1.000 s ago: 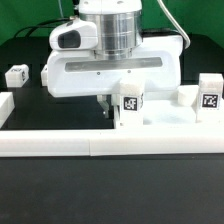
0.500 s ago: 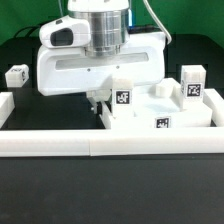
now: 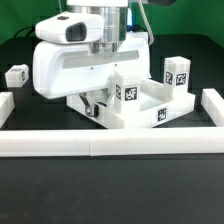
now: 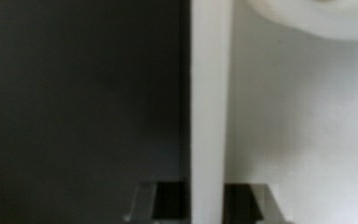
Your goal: Assemble square table
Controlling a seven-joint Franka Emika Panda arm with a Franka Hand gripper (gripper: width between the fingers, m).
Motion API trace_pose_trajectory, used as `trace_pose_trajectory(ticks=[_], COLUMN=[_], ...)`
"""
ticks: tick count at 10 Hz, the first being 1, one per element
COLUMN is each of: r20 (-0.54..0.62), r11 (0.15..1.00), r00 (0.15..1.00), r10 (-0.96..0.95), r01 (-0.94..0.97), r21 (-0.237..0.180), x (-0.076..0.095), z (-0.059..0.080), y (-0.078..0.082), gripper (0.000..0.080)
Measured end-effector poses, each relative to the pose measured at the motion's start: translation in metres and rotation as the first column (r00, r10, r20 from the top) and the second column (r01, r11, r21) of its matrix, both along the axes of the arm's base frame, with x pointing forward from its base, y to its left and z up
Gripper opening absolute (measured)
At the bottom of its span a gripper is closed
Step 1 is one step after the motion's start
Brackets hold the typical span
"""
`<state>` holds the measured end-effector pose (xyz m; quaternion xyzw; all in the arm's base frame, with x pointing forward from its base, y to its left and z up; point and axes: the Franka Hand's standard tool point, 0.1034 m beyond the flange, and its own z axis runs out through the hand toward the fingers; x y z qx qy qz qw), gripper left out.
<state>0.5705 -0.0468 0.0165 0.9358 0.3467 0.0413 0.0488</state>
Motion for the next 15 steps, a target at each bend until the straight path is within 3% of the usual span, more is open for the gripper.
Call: trace_pose_trajectory(ticks=[3, 4, 6, 11, 13, 14, 15], r20=[-0.037, -0.099, -0.1, -0.15, -0.171, -0.175, -0.184], r11=[0.96, 0.946, 0.921, 0.774, 0.719, 0.665, 0.615], r00=[0.96, 0.942, 0.916, 0.769, 0.71, 0.655, 0.605], r10=[0.276, 0.322, 0.388, 0.622, 0.684, 0.735, 0.775], r01=[-0.278, -0.324, -0.391, -0.633, -0.695, -0.747, -0.789], r21=[-0.044, -0.013, -0.002, -0.034, -0.008, -0.001, -0.002], x=[0.001, 0.006, 0.021, 0.019, 0.021, 0.023, 0.023], z=[0.001, -0.002, -0.002, -0.003, -0.006, -0.005, -0.006], y=[-0.004, 0.013, 0.035, 0.025, 0.063, 0.069, 0.063], gripper=[0.0065, 0.0065, 0.0064, 0.0064, 0.0064, 0.0064, 0.0063])
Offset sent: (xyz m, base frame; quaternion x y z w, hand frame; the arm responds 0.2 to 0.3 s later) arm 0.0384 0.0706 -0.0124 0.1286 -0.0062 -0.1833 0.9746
